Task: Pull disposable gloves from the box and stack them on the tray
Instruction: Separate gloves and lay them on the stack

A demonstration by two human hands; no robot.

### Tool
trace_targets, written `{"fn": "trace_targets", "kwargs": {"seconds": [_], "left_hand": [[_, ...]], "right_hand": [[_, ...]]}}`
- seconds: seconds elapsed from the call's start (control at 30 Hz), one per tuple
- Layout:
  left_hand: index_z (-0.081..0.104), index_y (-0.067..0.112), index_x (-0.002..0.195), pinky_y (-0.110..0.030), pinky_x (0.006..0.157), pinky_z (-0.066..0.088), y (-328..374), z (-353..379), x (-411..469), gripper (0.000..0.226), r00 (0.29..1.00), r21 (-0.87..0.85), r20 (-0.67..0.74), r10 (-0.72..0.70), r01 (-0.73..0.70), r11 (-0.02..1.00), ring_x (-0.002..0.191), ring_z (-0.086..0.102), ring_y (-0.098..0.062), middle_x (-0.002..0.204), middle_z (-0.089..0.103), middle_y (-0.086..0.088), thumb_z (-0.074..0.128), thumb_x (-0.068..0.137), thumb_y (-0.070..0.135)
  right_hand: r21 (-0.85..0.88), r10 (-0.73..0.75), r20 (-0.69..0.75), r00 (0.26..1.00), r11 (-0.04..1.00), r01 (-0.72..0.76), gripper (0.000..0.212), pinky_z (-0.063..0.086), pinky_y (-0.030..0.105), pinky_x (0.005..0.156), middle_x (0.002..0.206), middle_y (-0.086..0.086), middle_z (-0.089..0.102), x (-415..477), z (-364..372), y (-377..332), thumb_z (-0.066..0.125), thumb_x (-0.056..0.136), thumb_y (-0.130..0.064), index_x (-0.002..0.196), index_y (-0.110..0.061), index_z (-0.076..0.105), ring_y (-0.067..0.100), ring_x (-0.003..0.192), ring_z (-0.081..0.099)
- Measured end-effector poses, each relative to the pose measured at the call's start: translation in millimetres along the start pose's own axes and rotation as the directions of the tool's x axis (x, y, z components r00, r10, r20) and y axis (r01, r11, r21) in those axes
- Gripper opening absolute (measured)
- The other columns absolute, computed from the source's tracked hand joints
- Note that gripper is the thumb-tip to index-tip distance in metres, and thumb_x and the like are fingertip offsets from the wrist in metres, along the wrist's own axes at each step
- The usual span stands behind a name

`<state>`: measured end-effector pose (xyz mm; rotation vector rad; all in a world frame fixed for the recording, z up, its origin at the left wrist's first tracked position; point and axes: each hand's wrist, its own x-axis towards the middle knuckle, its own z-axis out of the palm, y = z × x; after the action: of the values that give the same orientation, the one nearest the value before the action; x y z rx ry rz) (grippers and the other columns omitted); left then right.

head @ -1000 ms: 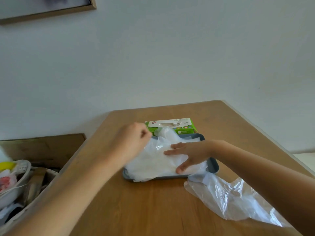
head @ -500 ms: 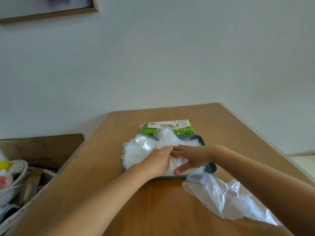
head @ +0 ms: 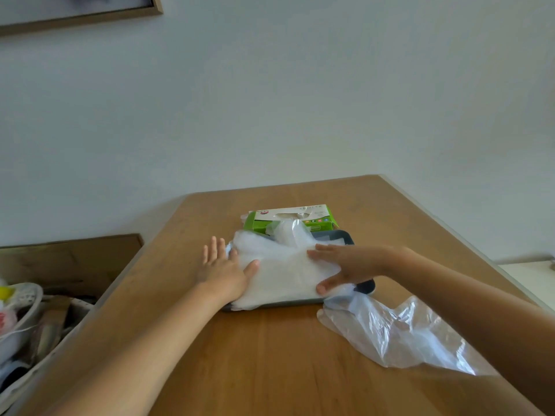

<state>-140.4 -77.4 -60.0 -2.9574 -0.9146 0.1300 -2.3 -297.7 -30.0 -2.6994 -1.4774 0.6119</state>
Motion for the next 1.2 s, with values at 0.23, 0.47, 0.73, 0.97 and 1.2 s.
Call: {"fn": "trace_targets", "kwargs": {"seconds": [0.23, 0.47, 0.73, 0.97, 1.2], "left_hand": [[0.001, 0.012, 0.154, -0.043, 0.12, -0.001, 16.7, -38.7, -20.9, 0.079, 0.984, -0.223, -0.175, 0.038, -0.077, 0.972, 0.147, -0.01, -0.031, 0.16, -0.012, -0.012, 0.031, 0.097, 0.057], [0.041, 0.028, 0.141, -0.015, 0.106, 0.026, 105.8, -54.2, -85.1, 0.061, 0.695, -0.448, -0.295, 0.656, -0.707, 0.548, 0.134, 0.035, -0.004, 0.147, 0.04, 0.011, 0.066, 0.087, 0.042], [0.039, 0.03, 0.142, -0.026, 0.104, 0.042, 121.9, -40.5, -75.9, 0.083, 0.697, -0.73, -0.047, 0.716, -0.513, 0.451, 0.121, 0.051, -0.006, 0.131, 0.053, 0.013, 0.081, 0.071, 0.044], [0.067, 0.03, 0.104, -0.024, 0.099, 0.041, 103.8, -88.8, -76.3, 0.037, 0.659, -0.828, -0.164, 0.734, -0.496, 0.26, 0.111, 0.058, 0.004, 0.108, 0.068, 0.018, 0.081, 0.071, 0.039], [0.069, 0.026, 0.065, -0.011, 0.067, 0.045, 68.8, -113.2, -59.3, 0.015, 0.677, -0.897, -0.176, 0.715, -0.409, 0.167, 0.068, 0.063, -0.002, 0.068, 0.066, 0.011, 0.073, 0.075, 0.017]], "right_hand": [[0.137, -0.026, -0.259, 0.966, 0.989, 0.064, 0.036, 0.047, 0.019, 0.077, 0.095, -0.019, 0.07, -79.8, -31.6, 19.3, 0.073, 0.071, -0.056, 0.097, -0.031, 0.071, -0.003, 0.083, 0.063], [-0.242, 0.372, 0.217, 0.903, 0.916, -0.319, 0.067, 0.041, 0.018, 0.062, 0.072, -0.006, 0.059, -120.9, -16.9, 34.3, 0.056, 0.068, -0.076, 0.08, -0.011, 0.063, 0.009, 0.063, 0.053], [0.336, -0.021, -0.085, 0.996, 0.94, 0.048, 0.012, 0.047, 0.014, 0.074, 0.078, -0.014, 0.072, -136.4, -23.3, 26.2, 0.075, 0.081, -0.021, 0.077, -0.032, 0.07, 0.001, 0.076, 0.065], [0.472, -0.21, -0.276, 0.938, 0.82, 0.322, 0.013, 0.05, 0.02, 0.075, 0.082, 0.002, 0.071, -143.6, -61.2, -7.8, 0.058, 0.093, -0.009, 0.091, -0.011, 0.071, 0.008, 0.076, 0.065], [0.373, -0.097, -0.501, 0.86, 0.873, 0.316, 0.019, 0.041, 0.024, 0.051, 0.06, 0.005, 0.054, -120.8, -89.4, -21.8, 0.051, 0.098, -0.017, 0.089, -0.021, 0.067, 0.013, 0.053, 0.047]]}}
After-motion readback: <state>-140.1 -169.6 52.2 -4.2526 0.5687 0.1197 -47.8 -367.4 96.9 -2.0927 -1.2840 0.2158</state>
